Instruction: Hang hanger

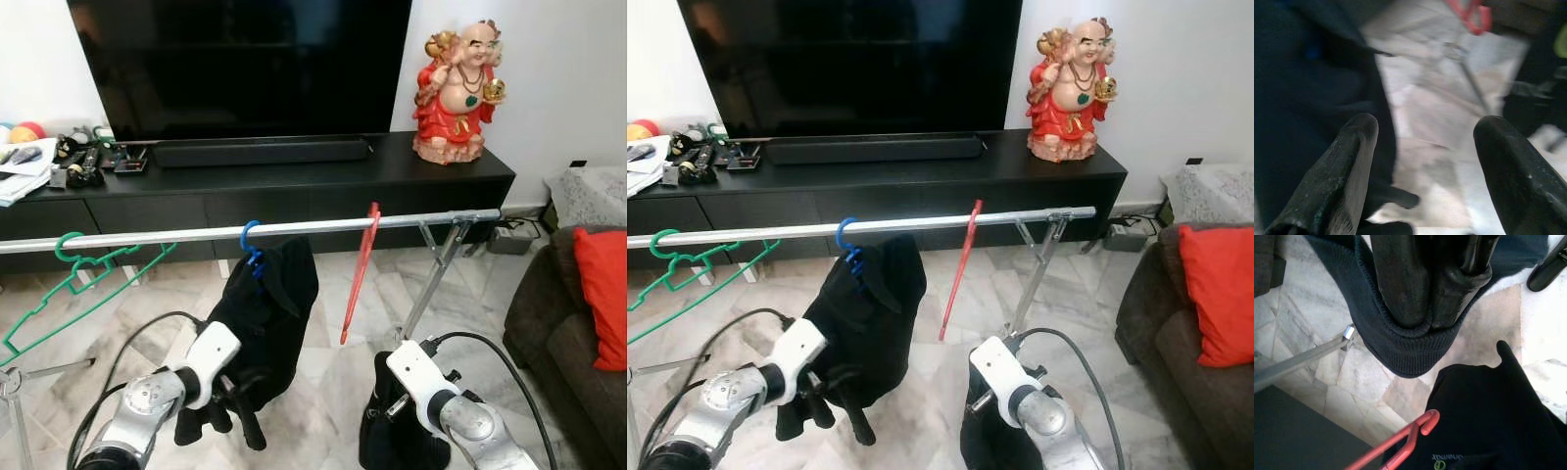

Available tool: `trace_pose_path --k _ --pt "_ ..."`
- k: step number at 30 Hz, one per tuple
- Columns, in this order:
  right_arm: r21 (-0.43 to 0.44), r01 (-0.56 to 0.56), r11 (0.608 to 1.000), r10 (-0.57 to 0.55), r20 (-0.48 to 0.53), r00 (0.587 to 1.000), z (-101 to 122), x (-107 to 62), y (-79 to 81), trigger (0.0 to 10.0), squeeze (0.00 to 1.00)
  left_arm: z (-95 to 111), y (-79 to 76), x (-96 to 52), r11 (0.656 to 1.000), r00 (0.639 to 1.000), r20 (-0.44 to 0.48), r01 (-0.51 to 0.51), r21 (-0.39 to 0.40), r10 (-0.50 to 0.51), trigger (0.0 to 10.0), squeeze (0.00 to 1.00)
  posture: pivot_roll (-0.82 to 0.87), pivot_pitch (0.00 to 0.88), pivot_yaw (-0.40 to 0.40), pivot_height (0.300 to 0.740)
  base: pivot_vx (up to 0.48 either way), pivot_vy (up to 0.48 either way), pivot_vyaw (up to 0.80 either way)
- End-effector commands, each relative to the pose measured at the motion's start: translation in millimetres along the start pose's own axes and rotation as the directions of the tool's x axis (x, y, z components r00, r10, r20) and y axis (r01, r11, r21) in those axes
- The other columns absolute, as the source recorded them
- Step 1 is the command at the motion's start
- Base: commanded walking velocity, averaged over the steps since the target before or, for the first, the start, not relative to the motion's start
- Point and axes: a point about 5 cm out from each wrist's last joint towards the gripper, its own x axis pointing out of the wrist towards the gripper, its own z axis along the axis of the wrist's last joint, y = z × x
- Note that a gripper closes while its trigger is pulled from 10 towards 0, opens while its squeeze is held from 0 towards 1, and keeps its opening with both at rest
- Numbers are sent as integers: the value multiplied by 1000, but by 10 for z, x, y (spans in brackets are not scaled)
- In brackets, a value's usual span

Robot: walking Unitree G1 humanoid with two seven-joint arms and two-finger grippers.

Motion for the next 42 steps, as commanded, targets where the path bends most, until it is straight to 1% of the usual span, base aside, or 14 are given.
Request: trace_pose_path --k 1,2,3,4,5,11,16,18,21,28,32,38,40,42 --pt "16 42 999 -43 61 997 182 9 -93 10000 0 172 -35 40 996 995 49 85 11 -86 10000 0 31 32 47 740 0 0 0" --pt "22 54 998 -56 69 996 210 9 -109 10000 0 217 -50 53 994 992 65 106 8 -106 10000 0 30 32 48 740 0 0 0" --pt "34 97 995 -99 73 992 270 14 -156 10000 0 321 -101 48 985 981 86 175 9 -175 10000 0 28 33 49 740 0 0 0" --pt "34 97 995 -99 73 992 270 14 -156 10000 0 321 -101 48 985 981 86 175 9 -175 10000 0 28 33 49 740 0 0 0" --pt "50 127 991 -130 73 989 316 18 -183 10000 0 386 -162 33 972 968 90 234 18 -234 10000 0 28 33 49 740 0 0 0" --pt "66 132 989 -139 124 982 502 -2 -166 10000 0 493 -327 15 937 933 86 346 39 -348 10000 0 35 34 51 740 0 0 0" --pt "52 125 991 -132 160 978 638 -55 -150 10000 0 557 -410 48 931 929 76 355 81 -361 10000 0 32 37 53 740 0 0 0" --pt "-2 100 995 -98 174 980 697 -96 -103 10000 0 585 -468 73 925 924 79 368 95 -375 10000 0 32 37 53 740 0 0 0" --pt "-22 93 995 -87 182 979 726 -127 -79 10000 0 628 -500 85 922 920 87 373 100 -382 10000 0 24 40 55 740 0 0 0" --pt "-13 106 994 -102 182 978 753 -192 -87 10000 0 681 -526 103 920 918 87 378 101 -386 10000 0 23 41 55 740 0 0 0" --pt "36 113 993 -118 179 977 737 -215 -96 10000 0 663 -514 100 936 930 108 347 62 -352 10000 0 19 39 55 740 0 0 0" --pt "8 38 999 -39 211 977 818 -276 -8 10000 0 774 -548 100 927 921 128 350 136 -367 10000 0 23 41 55 740 0 0 0" --pt "3 27 1000 -27 215 976 831 -285 3 10000 0 793 -550 101 925 919 134 353 139 -371 10000 0 23 41 55 740 0 0 0" --pt "-35 -11 999 18 218 976 857 -331 58 10000 0 833 -571 106 911 910 128 367 190 -394 10000 0 17 42 61 740 0 0 0"
